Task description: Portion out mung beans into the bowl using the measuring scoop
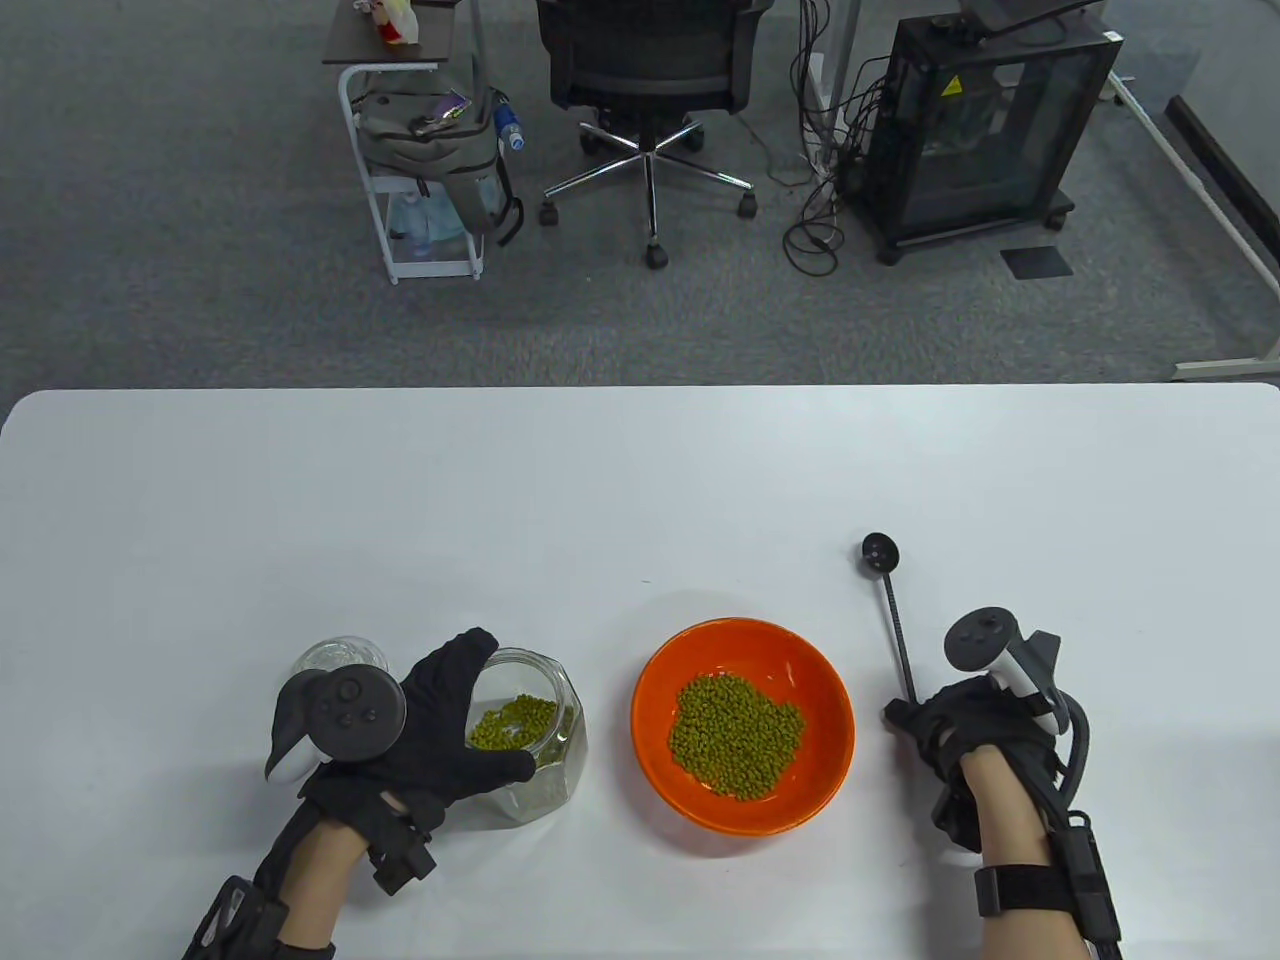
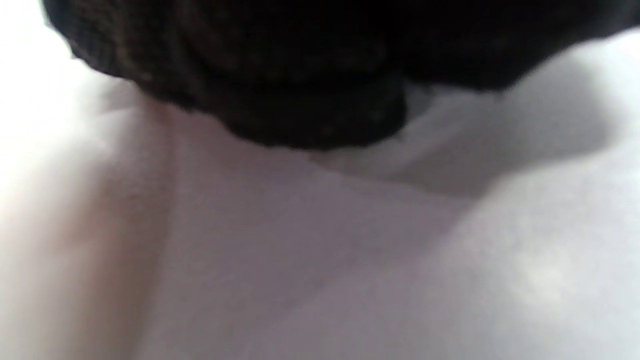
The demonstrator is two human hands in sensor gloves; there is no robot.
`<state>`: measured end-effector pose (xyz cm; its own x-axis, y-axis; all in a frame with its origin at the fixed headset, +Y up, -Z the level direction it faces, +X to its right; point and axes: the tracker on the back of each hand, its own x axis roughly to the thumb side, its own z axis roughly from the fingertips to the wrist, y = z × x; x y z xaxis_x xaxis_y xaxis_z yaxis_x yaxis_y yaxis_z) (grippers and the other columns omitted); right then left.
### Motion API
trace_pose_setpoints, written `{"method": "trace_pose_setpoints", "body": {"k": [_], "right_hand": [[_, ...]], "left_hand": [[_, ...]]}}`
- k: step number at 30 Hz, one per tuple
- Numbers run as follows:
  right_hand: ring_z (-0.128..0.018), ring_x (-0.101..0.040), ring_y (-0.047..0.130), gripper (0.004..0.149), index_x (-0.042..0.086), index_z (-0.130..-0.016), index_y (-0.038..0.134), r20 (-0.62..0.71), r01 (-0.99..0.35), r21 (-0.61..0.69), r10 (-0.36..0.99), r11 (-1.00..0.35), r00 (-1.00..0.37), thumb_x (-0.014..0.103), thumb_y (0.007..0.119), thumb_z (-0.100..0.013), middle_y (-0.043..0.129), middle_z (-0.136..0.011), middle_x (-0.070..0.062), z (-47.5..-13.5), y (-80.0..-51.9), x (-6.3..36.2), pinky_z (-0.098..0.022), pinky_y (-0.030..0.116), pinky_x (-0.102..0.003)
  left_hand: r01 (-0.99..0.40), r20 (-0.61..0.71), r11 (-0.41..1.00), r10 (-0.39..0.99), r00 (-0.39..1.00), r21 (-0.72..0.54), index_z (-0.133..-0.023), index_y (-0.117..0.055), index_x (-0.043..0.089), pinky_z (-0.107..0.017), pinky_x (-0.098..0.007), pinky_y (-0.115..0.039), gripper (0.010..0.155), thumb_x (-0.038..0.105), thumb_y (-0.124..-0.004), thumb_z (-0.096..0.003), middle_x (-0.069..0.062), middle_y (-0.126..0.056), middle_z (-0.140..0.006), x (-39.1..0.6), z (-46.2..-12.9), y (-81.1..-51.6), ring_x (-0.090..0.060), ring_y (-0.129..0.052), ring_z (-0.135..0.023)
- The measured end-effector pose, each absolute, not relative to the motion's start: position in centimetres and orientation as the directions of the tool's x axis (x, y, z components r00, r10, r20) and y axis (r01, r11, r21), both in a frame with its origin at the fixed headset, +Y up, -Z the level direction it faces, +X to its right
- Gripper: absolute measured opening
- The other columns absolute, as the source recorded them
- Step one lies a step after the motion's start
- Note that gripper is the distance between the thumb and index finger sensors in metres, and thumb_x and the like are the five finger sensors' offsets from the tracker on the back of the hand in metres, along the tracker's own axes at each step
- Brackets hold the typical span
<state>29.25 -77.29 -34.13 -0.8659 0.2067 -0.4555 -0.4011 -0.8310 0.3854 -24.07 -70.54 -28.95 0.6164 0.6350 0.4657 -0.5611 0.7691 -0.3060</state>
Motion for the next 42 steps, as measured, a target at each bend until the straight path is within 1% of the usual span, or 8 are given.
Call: {"method": "trace_pose_setpoints", "body": {"k": [15,21,24,27,28,34,39,42], "right_hand": [[-0.011,-0.018,0.099,0.049,0.019,-0.045,0.099,-0.435,-0.402,0.394,0.218,-0.827,-0.874,0.063,0.079,-0.042,0.106,-0.025,0.0,-33.6,-76.5,29.5,-0.02,0.088,-0.039],[-0.016,-0.018,0.1,0.05,0.018,-0.05,0.099,-0.359,-0.395,0.241,0.296,-0.886,-0.885,0.064,0.079,-0.042,0.106,-0.031,-0.001,-32.7,-73.4,29.0,-0.023,0.088,-0.039],[-0.023,-0.021,0.102,0.053,0.017,-0.058,0.098,-0.294,-0.395,0.109,0.35,-0.912,-0.889,0.063,0.078,-0.042,0.107,-0.04,-0.003,-32.1,-71.7,28.4,-0.027,0.088,-0.041],[-0.039,-0.027,0.102,0.057,0.016,-0.07,0.094,-0.185,-0.396,0.014,0.387,-0.918,-0.904,0.062,0.077,-0.043,0.105,-0.056,-0.007,-31.3,-70.3,27.4,-0.037,0.086,-0.046],[-0.044,-0.028,0.101,0.058,0.016,-0.074,0.092,-0.119,-0.381,-0.024,0.381,-0.924,-0.917,0.063,0.076,-0.043,0.104,-0.061,-0.008,-31.1,-69.8,26.9,-0.04,0.084,-0.047],[-0.06,-0.034,0.097,0.063,0.017,-0.084,0.086,0.014,-0.336,-0.238,0.343,-0.911,-0.939,0.063,0.073,-0.043,0.098,-0.078,-0.012,-29.8,-67.9,24.9,-0.049,0.08,-0.053],[-0.084,-0.042,0.086,0.07,0.02,-0.095,0.077,0.137,-0.318,-0.435,0.287,-0.842,-0.948,0.065,0.068,-0.043,0.085,-0.098,-0.014,-28.5,-66.9,23.9,-0.061,0.07,-0.062],[-0.098,-0.048,0.069,0.074,0.024,-0.103,0.066,0.169,-0.318,-0.449,0.27,-0.835,-0.948,0.068,0.062,-0.043,0.068,-0.111,-0.015,-28.1,-66.7,23.6,-0.067,0.059,-0.069]], "left_hand": [[-0.554,0.471,0.776,0.626,0.621,-0.301,-0.11,-0.022,0.002,-0.072,-0.076,-0.047,0.122,0.084,-0.082,-0.0419,-0.031,-0.034,-0.115,-24.1,-28.9,-70.5,-0.061,-0.051,-0.104],[-0.55,0.474,0.782,0.619,0.626,-0.293,-0.11,-0.023,0.002,-0.072,-0.076,-0.047,0.122,0.084,-0.082,-0.0417,-0.031,-0.035,-0.115,-24.1,-28.9,-70.4,-0.06,-0.051,-0.104],[-0.538,0.471,0.792,0.606,0.641,-0.287,-0.11,-0.024,0.003,-0.072,-0.077,-0.047,0.122,0.085,-0.082,-0.0416,-0.03,-0.034,-0.116,-24.2,-28.9,-70.3,-0.06,-0.05,-0.104],[-0.514,0.483,0.819,0.569,0.666,-0.255,-0.111,-0.024,0.003,-0.072,-0.077,-0.046,0.122,0.086,-0.082,-0.0417,-0.029,-0.033,-0.116,-24.4,-28.7,-69.7,-0.06,-0.049,-0.105],[-0.512,0.481,0.823,0.562,0.673,-0.245,-0.111,-0.024,0.004,-0.072,-0.077,-0.046,0.122,0.086,-0.081,-0.0418,-0.03,-0.033,-0.117,-24.7,-28.7,-69.4,-0.06,-0.049,-0.105],[-0.602,0.457,0.782,0.6,0.657,-0.161,-0.112,-0.029,0.004,-0.072,-0.078,-0.045,0.118,0.086,-0.079,-0.043,-0.03,-0.034,-0.117,-27.3,-28.4,-67.9,-0.061,-0.049,-0.104],[-0.569,0.408,0.822,0.527,0.745,-0.022,-0.113,-0.036,0.006,-0.072,-0.077,-0.047,0.111,0.087,-0.071,-0.0452,-0.029,-0.037,-0.117,-29.7,-28.1,-66.9,-0.061,-0.05,-0.104],[-0.544,0.358,0.838,0.496,0.791,0.042,-0.113,-0.04,0.008,-0.072,-0.076,-0.048,0.108,0.087,-0.069,-0.0463,-0.029,-0.039,-0.117,-31.2,-28.1,-66.6,-0.061,-0.05,-0.104]]}}
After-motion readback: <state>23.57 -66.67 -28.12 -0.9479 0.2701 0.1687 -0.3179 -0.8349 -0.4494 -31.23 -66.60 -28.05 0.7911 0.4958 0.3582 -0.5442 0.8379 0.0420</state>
